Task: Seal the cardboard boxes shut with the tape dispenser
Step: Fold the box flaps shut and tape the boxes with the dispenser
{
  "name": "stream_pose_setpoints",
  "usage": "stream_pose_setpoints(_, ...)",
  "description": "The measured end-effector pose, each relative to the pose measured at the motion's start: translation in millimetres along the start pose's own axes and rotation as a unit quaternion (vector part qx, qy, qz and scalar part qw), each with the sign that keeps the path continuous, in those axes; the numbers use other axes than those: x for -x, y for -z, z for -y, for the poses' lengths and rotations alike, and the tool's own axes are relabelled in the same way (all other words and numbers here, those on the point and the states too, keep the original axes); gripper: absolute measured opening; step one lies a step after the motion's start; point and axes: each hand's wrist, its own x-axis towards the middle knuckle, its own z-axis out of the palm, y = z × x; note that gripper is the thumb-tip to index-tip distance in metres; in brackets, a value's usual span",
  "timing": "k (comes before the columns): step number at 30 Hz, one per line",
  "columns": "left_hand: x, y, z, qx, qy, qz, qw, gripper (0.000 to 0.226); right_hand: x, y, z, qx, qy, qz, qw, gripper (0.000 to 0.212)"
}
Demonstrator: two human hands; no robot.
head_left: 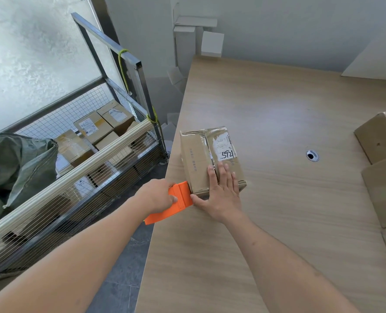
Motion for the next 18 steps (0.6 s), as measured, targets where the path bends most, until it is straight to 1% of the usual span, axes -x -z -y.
stream_pose_setpoints(8, 8, -2, -41, -0.058, 0.084, -0.057, 0.993, 0.024, 0, -4, 5, 0.021, -0.011, -0.018, 1.000, 0.114)
stream_pose_setpoints(11, 17, 2, -72, -0.097, 0.112, -0.070, 0.987, 0.028, -1, -4, 7, 0.027, -0.017, -0.017, 0.999, 0.115)
stream_pose_setpoints(13, 18, 2, -86, -0.117, 0.124, -0.064, 0.983, 0.030, -1, -3, 8, 0.034, -0.019, -0.008, 0.999, 0.117)
stream_pose_setpoints(15, 19, 1, -92, -0.130, 0.129, -0.063, 0.981, 0.030, -1, -2, 9, 0.037, -0.022, 0.004, 0.999, 0.118)
stream_pose_setpoints(18, 22, -1, -91, -0.133, 0.131, -0.082, 0.979, 0.027, -1, -1, 10, 0.041, -0.023, 0.007, 0.999, 0.117)
